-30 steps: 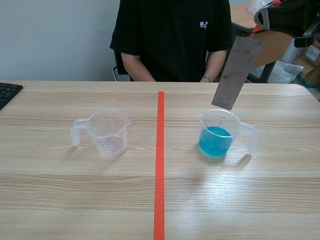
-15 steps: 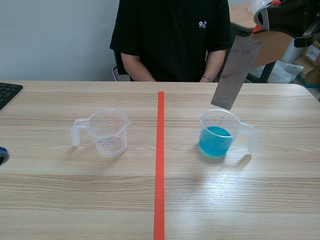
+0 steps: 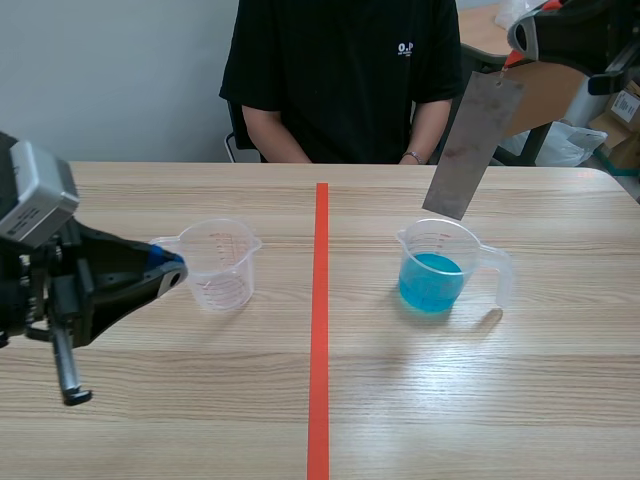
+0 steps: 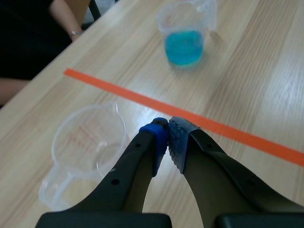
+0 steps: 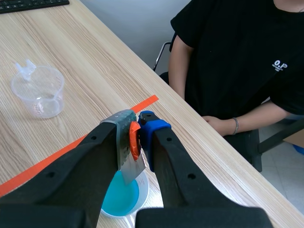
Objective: Do the redox reaction experiment.
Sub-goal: 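Move the plate over the blue solution, then point at the plate with the left hand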
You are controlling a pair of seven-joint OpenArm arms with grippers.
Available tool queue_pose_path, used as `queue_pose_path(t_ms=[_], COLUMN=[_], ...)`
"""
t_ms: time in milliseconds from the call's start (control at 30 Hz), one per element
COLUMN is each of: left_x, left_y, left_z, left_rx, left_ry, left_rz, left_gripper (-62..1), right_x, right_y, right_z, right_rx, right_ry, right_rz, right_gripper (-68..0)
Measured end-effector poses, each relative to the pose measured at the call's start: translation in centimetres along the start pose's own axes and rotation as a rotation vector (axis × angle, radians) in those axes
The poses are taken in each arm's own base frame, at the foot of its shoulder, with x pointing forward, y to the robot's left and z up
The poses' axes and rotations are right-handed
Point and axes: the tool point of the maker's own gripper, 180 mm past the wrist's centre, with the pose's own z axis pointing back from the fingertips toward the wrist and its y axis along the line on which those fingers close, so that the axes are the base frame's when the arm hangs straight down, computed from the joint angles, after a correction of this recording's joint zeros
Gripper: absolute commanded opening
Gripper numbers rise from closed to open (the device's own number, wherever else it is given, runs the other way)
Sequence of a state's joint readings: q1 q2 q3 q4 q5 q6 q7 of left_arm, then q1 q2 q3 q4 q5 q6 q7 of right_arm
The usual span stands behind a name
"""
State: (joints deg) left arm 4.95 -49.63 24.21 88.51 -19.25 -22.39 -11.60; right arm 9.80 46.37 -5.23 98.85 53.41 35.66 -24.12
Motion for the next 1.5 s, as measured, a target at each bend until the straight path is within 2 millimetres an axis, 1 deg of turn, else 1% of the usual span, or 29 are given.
queue_pose_path(t_ms=[67, 133, 267, 333, 433, 700, 833, 900, 1000, 1133, 1333, 1500], left_x=[0.7, 1.1, 1.4, 1.5, 1.4, 1.3, 1.2, 1.5, 2.0, 2.4, 3.0, 3.4], left_y=[0.1, -0.3, -1.4, -1.6, -1.3, 0.4, 0.2, -0.2, -1.1, -1.9, -1.5, -1.5], left_z=[-1.4, -2.9, -6.0, -7.4, -9.1, -13.2, -15.6, -16.6, -17.8, -19.0, -20.6, -21.2], left_rx=[0.010, -0.003, -0.029, -0.031, -0.030, -0.016, -0.023, -0.032, -0.054, -0.058, -0.020, -0.008], left_ry=[-0.016, -0.024, -0.038, -0.052, -0.059, -0.049, -0.042, -0.055, -0.065, -0.074, -0.084, -0.093], left_rz=[-0.033, -0.054, -0.071, -0.069, -0.051, -0.055, -0.060, -0.050, -0.048, -0.068, -0.065, -0.065], left_gripper=[-56.5, -56.5, -56.5, -56.5, -56.5, -56.5, -56.5, -56.5, -56.5, -56.5, -56.5, -56.5], right_x=[0.0, 0.0, 0.0, 0.0, 0.0, 0.0, 0.0, 0.0, 0.0, 0.0, 0.0, 0.0], right_y=[0.0, 0.0, 0.0, 0.0, 0.0, 0.0, 0.0, 0.0, 0.0, 0.0, 0.0, 0.0], right_z=[0.0, 0.0, 0.0, 0.0, 0.0, 0.0, 0.0, 0.0, 0.0, 0.0, 0.0, 0.0], right_rx=[0.000, 0.000, 0.000, 0.000, 0.000, 0.000, 0.000, 0.000, 0.000, 0.000, 0.000, 0.000], right_ry=[0.000, 0.000, 0.000, 0.000, 0.000, 0.000, 0.000, 0.000, 0.000, 0.000, 0.000, 0.000], right_rz=[0.000, 0.000, 0.000, 0.000, 0.000, 0.000, 0.000, 0.000, 0.000, 0.000, 0.000, 0.000], right_gripper=[-66.0, -66.0, -66.0, -66.0, -66.0, -66.0, -66.0, -66.0, -66.0, -66.0, -66.0, -66.0])
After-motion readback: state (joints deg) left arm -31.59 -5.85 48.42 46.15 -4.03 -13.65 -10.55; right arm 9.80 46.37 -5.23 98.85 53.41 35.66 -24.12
